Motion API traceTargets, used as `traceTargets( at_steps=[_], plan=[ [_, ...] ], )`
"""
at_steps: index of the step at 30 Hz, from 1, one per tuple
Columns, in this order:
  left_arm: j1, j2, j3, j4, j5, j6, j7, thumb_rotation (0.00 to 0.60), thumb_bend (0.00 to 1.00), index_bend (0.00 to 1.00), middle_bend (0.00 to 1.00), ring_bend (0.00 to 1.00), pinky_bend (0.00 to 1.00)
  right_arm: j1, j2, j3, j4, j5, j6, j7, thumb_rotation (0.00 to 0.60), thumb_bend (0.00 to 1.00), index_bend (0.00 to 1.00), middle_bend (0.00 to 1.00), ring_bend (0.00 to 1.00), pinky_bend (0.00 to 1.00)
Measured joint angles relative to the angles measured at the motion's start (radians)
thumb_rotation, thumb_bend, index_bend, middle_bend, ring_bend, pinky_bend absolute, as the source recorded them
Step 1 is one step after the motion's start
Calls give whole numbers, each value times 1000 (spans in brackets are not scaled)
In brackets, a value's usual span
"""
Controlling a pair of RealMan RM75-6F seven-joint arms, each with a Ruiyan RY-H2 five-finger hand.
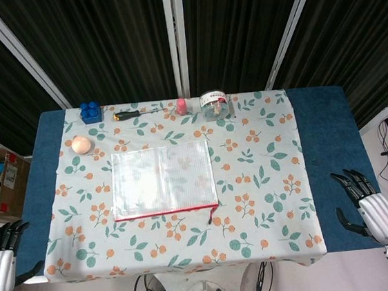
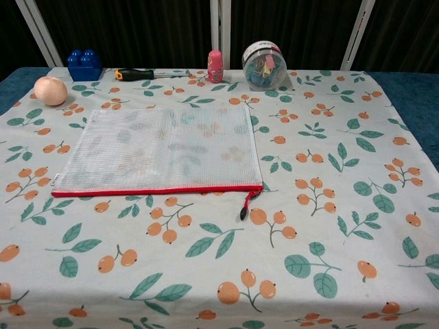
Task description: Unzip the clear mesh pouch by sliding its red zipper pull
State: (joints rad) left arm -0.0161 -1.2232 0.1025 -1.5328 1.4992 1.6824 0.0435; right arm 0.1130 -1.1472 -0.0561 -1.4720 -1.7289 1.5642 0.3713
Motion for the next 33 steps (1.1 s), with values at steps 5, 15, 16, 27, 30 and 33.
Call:
traceTargets(
  at_steps=[5,15,16,27,30,33],
  plan=[
    [4,12,-21,-19,-15,-22,15,600,87,175,142,114,139,-5,0,9,-43,18,-3,-57,600,466,27,118,0,0],
    [-37,31,-49,-48,47,-66,33,600,86,188,142,114,139,12,22,28,-80,24,-21,-67,600,459,27,117,0,0],
    [-50,32,-53,-51,63,-74,36,600,86,197,142,114,139,16,26,32,-85,24,-22,-66,600,458,27,117,0,0],
    [-374,-2,-126,-102,277,-387,86,600,236,315,152,114,140,61,79,54,-177,7,-65,-147,600,451,28,117,0,0],
    [-488,-42,-155,-108,291,-529,97,600,271,333,152,115,139,63,84,54,-189,14,-74,-160,600,449,27,118,0,0],
    [-600,-99,-188,-101,285,-675,107,600,283,373,152,115,139,59,87,51,-192,22,-75,-164,600,448,27,118,0,0]
  ],
)
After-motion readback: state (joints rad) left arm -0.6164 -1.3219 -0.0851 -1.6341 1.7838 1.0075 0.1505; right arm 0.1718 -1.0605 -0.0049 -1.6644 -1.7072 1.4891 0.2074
